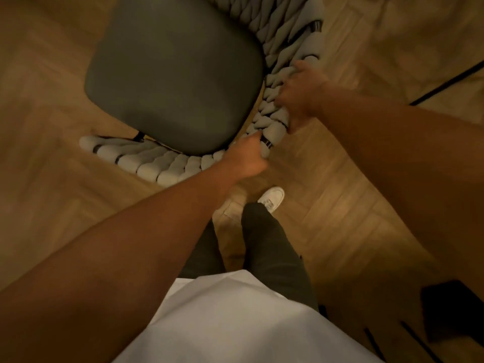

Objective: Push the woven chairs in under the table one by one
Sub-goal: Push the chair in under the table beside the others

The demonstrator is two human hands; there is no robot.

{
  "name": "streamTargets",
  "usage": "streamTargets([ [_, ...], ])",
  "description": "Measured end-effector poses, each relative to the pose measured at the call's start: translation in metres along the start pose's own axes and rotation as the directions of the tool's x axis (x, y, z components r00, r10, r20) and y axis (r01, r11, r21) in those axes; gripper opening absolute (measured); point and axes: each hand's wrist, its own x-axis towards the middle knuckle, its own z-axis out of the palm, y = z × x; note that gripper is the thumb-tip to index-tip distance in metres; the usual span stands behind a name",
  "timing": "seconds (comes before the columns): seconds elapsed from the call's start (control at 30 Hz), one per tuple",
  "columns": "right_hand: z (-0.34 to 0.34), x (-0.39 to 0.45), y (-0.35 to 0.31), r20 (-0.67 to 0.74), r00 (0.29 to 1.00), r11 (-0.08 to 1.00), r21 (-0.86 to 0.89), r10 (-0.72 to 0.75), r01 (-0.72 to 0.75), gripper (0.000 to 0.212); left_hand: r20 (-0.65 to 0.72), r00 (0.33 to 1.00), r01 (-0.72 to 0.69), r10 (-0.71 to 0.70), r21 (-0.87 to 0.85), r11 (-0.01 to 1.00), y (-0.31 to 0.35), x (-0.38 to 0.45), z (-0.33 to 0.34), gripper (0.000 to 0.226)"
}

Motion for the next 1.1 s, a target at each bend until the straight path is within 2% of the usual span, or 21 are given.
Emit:
streamTargets([
  [0.2, 0.012, -0.008, 0.000, -0.069, 0.997, 0.999, 0.030, 0.030, -0.028, 0.060, -0.002, 0.999, 0.050, -0.049, 0.078, 0.996, 0.008, -0.004, 0.001, 0.044],
  [0.33, 0.025, -0.022, -0.011, -0.062, 0.996, 0.994, 0.084, 0.070, -0.065, 0.065, 0.014, 0.999, 0.030, -0.031, 0.105, 0.994, 0.010, -0.009, 0.009, 0.037],
  [0.67, 0.087, -0.090, -0.071, 0.040, 0.963, 0.905, 0.335, 0.266, -0.263, 0.068, 0.221, 0.963, -0.207, 0.153, 0.252, 0.945, 0.016, -0.027, 0.041, 0.063],
  [0.87, 0.124, -0.126, -0.122, 0.151, 0.901, 0.770, 0.473, 0.407, -0.428, 0.067, 0.405, 0.889, -0.385, 0.212, 0.414, 0.825, 0.028, -0.029, 0.057, 0.077],
  [1.1, 0.156, -0.160, -0.142, 0.256, 0.819, 0.617, 0.553, 0.514, -0.560, 0.059, 0.545, 0.812, -0.531, 0.208, 0.543, 0.651, 0.061, -0.016, 0.071, 0.067],
])
